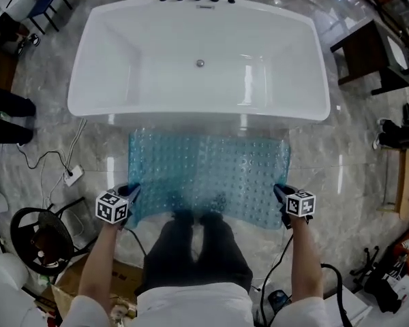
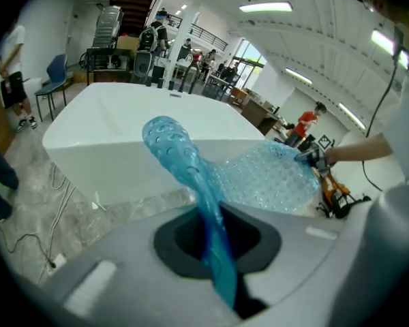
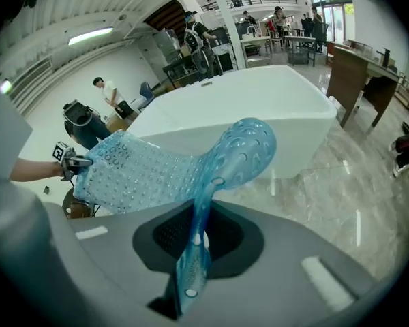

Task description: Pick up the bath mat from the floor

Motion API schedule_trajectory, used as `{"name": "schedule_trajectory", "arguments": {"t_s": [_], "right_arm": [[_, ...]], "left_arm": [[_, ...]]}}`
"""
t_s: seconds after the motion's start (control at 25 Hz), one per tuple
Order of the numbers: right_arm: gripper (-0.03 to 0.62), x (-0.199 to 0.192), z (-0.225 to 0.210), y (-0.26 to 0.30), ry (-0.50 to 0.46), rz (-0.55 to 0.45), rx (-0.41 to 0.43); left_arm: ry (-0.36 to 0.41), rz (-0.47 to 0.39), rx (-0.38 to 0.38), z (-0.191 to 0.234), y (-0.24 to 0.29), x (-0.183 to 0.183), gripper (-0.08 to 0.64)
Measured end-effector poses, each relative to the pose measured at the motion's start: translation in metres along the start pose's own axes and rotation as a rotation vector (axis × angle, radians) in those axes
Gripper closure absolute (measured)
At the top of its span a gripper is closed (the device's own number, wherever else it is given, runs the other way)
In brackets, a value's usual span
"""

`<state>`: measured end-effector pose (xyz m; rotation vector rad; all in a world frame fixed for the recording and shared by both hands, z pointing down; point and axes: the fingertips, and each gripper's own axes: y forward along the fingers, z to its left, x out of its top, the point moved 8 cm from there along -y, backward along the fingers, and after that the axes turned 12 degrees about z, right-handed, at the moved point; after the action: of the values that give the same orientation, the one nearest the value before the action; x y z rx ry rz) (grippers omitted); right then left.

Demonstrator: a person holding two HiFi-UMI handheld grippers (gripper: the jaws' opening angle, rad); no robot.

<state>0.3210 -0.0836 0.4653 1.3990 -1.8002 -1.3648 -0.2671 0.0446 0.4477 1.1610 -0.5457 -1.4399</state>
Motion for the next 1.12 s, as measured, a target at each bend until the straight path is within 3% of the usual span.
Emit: {"name": "schedule_trajectory", "arguments": {"t_s": [0.24,0.44,1.12], "right_arm": [[0.558,-0.017,0.053,-0.093,0.098,-0.069,0.081],[0.557,-0.04,0.072,-0.162,0.119,-0.15,0.14],[0.552,-0.156,0.054,-0.316,-0.009,-0.299,0.382]], "left_arm": [[0.004,-0.036,-0.082,-0.057,-0.09,0.006,0.543],[-0.005,-0.084,-0.131,-0.118,-0.131,0.007,0.543],[-0.172,-0.414,-0.228,-0.36,-0.176,-0.05,0.541]]}}
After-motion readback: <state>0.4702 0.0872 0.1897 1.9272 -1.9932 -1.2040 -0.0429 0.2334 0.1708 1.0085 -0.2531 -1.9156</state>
